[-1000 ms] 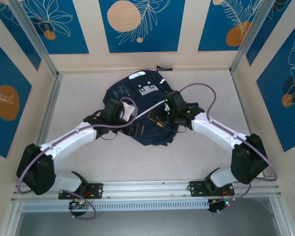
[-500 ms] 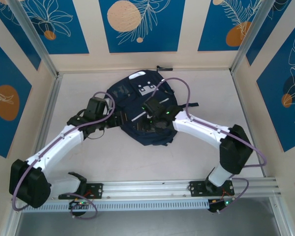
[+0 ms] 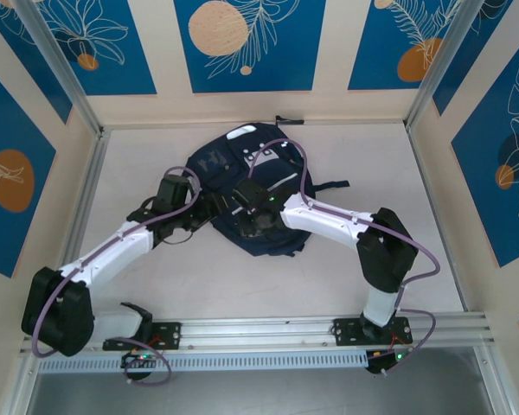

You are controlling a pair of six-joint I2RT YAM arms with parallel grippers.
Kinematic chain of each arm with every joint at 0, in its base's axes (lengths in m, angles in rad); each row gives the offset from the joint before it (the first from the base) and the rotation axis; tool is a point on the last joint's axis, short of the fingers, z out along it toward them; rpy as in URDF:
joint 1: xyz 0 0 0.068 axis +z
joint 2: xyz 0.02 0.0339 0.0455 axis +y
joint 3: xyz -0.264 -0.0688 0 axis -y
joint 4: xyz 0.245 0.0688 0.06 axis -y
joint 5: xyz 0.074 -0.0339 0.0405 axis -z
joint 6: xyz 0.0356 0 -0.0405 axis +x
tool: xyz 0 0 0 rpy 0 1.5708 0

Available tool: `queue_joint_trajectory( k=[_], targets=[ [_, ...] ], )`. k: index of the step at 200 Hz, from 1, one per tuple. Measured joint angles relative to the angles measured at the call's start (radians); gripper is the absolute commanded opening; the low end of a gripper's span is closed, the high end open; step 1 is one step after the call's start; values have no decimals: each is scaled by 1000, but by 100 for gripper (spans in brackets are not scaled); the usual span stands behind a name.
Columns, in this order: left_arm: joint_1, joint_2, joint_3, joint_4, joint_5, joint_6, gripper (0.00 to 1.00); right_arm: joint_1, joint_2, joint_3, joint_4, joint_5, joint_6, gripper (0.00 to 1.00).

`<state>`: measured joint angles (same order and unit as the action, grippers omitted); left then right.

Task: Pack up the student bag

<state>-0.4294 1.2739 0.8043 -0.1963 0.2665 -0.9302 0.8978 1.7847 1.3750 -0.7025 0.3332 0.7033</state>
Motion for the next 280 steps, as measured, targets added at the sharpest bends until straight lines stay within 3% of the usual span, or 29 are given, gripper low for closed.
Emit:
queue_joint_trajectory(
  k=[31, 50, 97, 179, 240, 280],
  targets=[
    [0, 28, -2, 60, 25, -40, 59, 0, 13, 18, -10, 16, -2, 30],
    [0, 41, -2, 89, 33, -60, 56, 0, 22, 25, -13, 18, -5, 25],
    [0, 91, -2, 111, 43, -85, 49, 6, 33, 32, -36, 42, -5, 0],
    [0, 214, 24, 161, 71, -92, 38, 17, 2, 30, -55, 97, -21, 0],
    [-1, 263, 61, 179, 85, -90, 2, 16, -14, 17, -58, 105, -35, 0],
    [-1, 263, 103, 97, 71, -28, 0, -44, -105, -95, -8, 123, -138, 0]
  ],
)
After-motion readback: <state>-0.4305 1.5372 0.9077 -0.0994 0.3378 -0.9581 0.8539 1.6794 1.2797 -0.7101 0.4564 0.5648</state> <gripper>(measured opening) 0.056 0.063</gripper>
